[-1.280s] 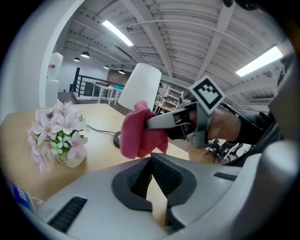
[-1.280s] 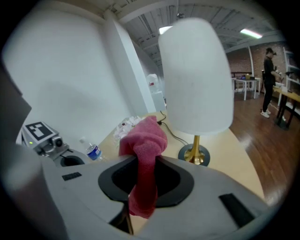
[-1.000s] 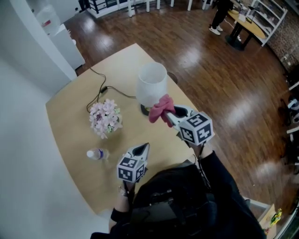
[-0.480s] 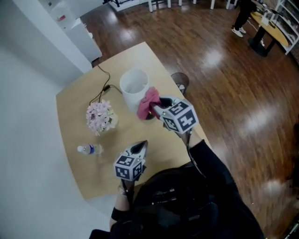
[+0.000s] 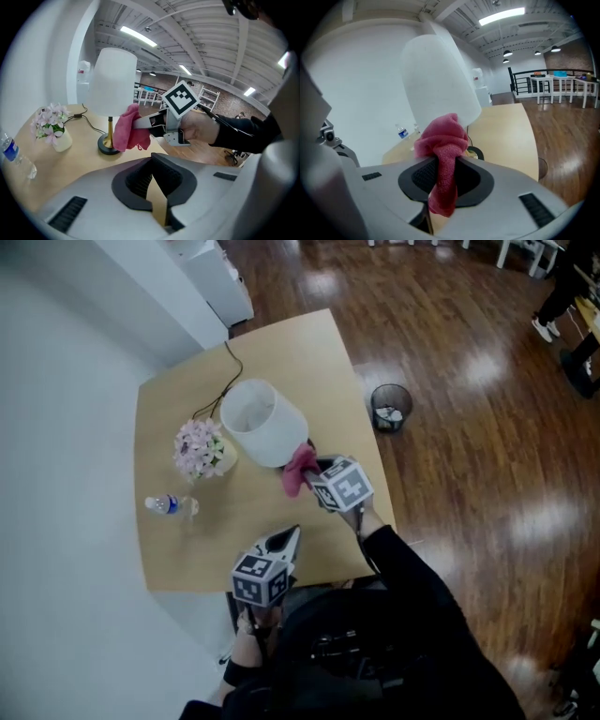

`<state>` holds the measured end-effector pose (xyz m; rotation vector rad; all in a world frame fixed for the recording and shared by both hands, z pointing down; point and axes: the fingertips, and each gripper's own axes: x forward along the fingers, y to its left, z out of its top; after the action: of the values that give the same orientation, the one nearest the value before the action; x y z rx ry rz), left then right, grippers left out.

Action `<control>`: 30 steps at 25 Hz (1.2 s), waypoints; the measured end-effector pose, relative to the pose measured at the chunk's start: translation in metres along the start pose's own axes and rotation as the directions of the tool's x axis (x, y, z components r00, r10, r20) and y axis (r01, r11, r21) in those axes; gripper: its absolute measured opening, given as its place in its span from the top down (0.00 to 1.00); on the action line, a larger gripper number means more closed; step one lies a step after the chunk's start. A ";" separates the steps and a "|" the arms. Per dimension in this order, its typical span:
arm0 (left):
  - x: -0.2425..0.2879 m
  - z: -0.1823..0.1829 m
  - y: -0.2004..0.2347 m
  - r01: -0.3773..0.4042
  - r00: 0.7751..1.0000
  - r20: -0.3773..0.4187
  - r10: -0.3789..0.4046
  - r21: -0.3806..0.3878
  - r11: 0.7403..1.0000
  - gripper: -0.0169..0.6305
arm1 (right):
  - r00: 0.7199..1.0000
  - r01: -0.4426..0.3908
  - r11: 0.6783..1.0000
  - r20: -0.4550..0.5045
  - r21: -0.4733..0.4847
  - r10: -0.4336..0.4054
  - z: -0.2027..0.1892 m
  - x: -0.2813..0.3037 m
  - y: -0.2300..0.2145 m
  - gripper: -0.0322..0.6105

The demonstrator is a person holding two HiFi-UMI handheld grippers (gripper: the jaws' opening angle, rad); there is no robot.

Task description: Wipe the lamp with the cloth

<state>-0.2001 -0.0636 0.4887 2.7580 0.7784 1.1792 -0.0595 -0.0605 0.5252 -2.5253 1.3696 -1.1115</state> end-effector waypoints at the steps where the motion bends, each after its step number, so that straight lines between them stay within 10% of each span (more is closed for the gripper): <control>1: 0.001 -0.003 -0.006 -0.005 1.000 -0.008 0.005 -0.008 1.000 0.97 | 1.000 -0.017 1.000 -0.013 0.002 0.017 -0.003 0.002 0.000 0.83; 9: 0.009 0.002 -0.001 0.008 1.000 -0.007 -0.008 -0.027 1.000 0.97 | 0.998 0.019 1.000 -0.057 0.013 -0.018 -0.018 -0.018 -0.023 0.83; 16: 0.037 0.000 -0.013 0.119 0.993 0.027 -0.118 -0.031 0.992 0.97 | 0.989 0.036 0.979 0.145 -0.202 -0.006 0.094 -0.105 -0.033 0.83; 23: 0.067 0.017 -0.030 0.067 0.998 0.025 -0.065 -0.087 0.994 0.97 | 0.980 -0.120 0.827 0.069 -0.549 0.187 0.179 -0.095 -0.025 0.83; 30: 0.116 0.055 -0.039 -0.162 0.984 0.031 0.173 -0.220 0.962 0.97 | 0.917 -0.322 0.644 -0.059 -0.694 0.396 0.180 -0.060 -0.019 0.83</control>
<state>-0.1110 0.0325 0.5184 2.7008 0.3898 1.1388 0.0446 -0.0529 0.3652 -2.4399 2.4921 -0.4098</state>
